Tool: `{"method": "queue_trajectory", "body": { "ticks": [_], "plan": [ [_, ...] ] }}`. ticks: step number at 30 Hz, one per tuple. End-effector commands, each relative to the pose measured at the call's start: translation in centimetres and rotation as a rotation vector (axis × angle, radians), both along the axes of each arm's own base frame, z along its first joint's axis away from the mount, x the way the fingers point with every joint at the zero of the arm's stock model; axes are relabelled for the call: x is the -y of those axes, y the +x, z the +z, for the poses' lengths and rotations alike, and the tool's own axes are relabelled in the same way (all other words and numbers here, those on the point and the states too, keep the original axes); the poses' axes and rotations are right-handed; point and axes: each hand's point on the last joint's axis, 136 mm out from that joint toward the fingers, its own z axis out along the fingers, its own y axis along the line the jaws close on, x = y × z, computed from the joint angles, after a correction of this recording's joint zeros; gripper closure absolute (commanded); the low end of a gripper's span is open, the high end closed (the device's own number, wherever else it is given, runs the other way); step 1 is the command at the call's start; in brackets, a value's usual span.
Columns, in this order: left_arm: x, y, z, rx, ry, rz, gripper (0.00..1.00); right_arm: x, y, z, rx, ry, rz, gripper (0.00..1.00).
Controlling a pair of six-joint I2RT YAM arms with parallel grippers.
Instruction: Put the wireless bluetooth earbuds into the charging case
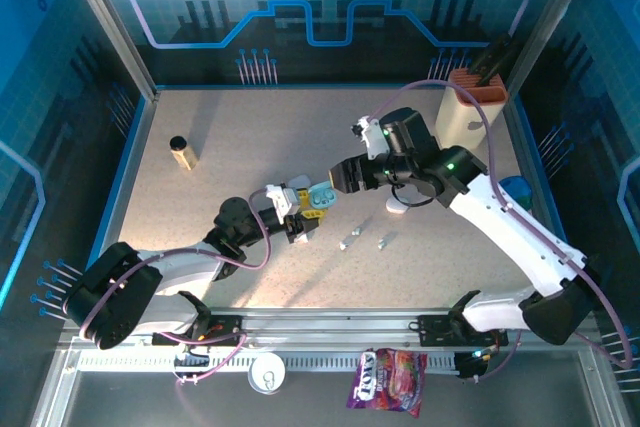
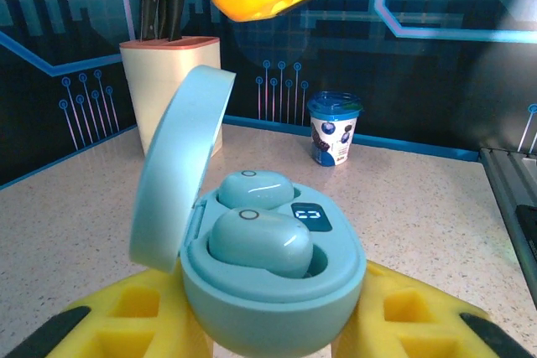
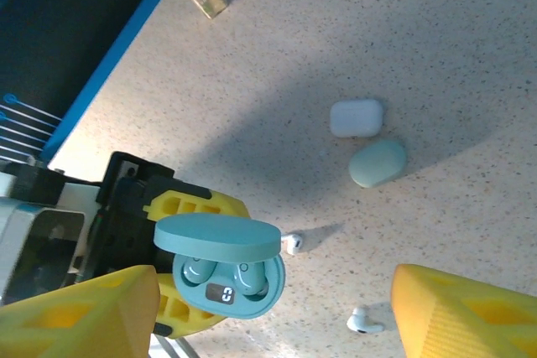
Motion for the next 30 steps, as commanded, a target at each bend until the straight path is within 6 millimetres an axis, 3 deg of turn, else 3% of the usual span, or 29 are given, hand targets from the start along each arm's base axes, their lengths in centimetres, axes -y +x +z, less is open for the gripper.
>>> {"method": "queue_trajectory", "body": {
  "ticks": [1, 7, 13, 19, 25, 30],
  "plan": [
    [0.5, -0.4, 2.8, 0.067, -0.05, -0.037, 0.78, -0.4, 0.0, 0.8, -0.034, 0.07, -0.015, 0.27],
    [0.5, -0.7, 3.6, 0.077, -0.07, -0.047, 0.78, -0.9, 1.1, 0.3, -0.067, 0.003, -0.003, 0.26],
    [0.2, -0.6, 3.7, 0.084, -0.065, -0.029, 0.78, -1.5, 2.3, -1.6, -0.097, -0.062, -0.003, 0.25],
    [-0.1, -0.6, 4.1, 0.085, -0.075, -0.007, 0.78, -1.5, 1.7, -3.0, -0.124, -0.086, 0.014, 0.24],
    [-0.4, -0.2, 4.0, 0.081, -0.071, 0.024, 0.78, -0.6, 0.7, -2.2, -0.11, -0.039, -0.011, 0.23],
    [-0.4, 0.0, 4.4, 0.082, -0.093, 0.023, 0.78, -1.9, -0.2, -1.3, -0.176, 0.149, 0.026, 0.21]
  ]
}}
